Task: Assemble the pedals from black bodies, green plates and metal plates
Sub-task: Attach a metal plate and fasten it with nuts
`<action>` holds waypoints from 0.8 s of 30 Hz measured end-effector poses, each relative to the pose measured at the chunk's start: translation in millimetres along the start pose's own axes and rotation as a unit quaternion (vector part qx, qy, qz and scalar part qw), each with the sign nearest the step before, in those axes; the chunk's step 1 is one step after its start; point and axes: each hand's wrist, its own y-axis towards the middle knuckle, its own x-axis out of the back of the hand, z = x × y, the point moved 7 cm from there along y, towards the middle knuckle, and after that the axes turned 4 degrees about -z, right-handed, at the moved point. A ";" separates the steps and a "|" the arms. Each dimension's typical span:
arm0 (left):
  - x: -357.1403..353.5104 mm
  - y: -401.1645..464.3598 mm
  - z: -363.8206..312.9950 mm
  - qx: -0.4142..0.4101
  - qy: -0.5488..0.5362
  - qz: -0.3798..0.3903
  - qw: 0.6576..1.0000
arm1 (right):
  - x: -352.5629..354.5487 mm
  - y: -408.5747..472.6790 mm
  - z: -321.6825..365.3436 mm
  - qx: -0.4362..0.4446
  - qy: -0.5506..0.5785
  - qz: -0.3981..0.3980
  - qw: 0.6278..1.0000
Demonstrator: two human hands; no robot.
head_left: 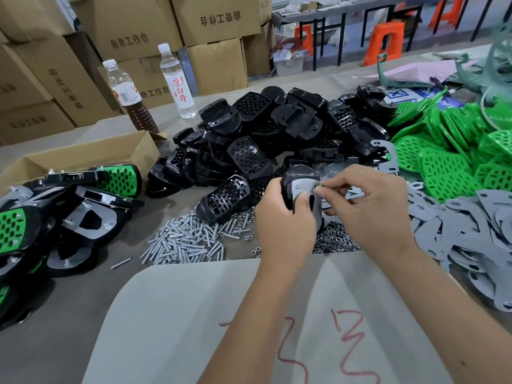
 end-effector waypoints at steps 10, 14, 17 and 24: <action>6.1 -5.2 -14.3 -0.067 0.044 -0.043 0.996 | -3.1 -2.8 -1.3 -0.015 0.034 -0.012 0.999; 5.7 -6.0 -14.3 -0.070 0.056 -0.044 0.995 | -1.9 -2.6 -0.9 -0.016 0.032 -0.008 0.999; 3.9 -8.2 -14.3 -0.058 0.055 -0.049 0.996 | -0.1 -2.2 0.9 -0.020 0.027 -0.014 0.999; 4.9 -8.4 -17.6 -0.069 0.046 -0.055 0.995 | -0.3 0.0 10.0 0.031 -0.053 -0.025 0.998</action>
